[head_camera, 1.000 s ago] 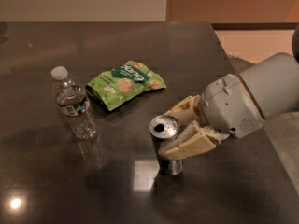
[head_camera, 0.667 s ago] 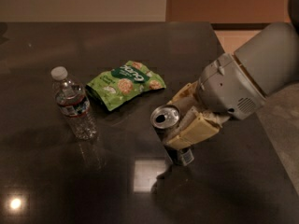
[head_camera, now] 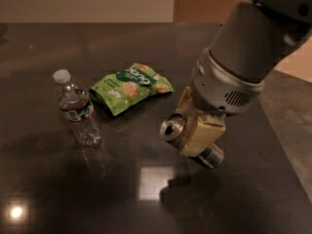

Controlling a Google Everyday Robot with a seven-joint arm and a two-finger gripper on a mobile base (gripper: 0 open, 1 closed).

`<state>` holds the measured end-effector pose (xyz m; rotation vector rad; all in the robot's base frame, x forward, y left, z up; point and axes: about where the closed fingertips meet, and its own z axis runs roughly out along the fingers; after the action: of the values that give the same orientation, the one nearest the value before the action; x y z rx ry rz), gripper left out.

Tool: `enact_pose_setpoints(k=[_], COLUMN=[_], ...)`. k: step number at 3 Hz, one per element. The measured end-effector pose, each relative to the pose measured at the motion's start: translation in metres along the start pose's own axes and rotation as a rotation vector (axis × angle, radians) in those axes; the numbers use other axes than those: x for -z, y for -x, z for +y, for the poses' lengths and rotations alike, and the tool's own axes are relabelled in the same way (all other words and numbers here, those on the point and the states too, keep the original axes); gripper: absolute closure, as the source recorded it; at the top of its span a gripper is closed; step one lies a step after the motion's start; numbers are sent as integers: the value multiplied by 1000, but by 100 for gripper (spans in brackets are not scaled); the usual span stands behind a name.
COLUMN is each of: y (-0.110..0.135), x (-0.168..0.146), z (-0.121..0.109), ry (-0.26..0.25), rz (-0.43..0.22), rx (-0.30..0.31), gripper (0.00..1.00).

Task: Knock redbull can over

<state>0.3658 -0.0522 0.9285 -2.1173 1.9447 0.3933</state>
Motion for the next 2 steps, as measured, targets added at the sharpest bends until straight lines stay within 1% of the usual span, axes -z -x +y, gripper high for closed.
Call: enact_pose_setpoints(k=[1,2], y=[-13,-22], x=[-13,-26], z=[-1,-1], ry=[7,24], rz=[131,209], rx=[7,15], gripper=[83,59])
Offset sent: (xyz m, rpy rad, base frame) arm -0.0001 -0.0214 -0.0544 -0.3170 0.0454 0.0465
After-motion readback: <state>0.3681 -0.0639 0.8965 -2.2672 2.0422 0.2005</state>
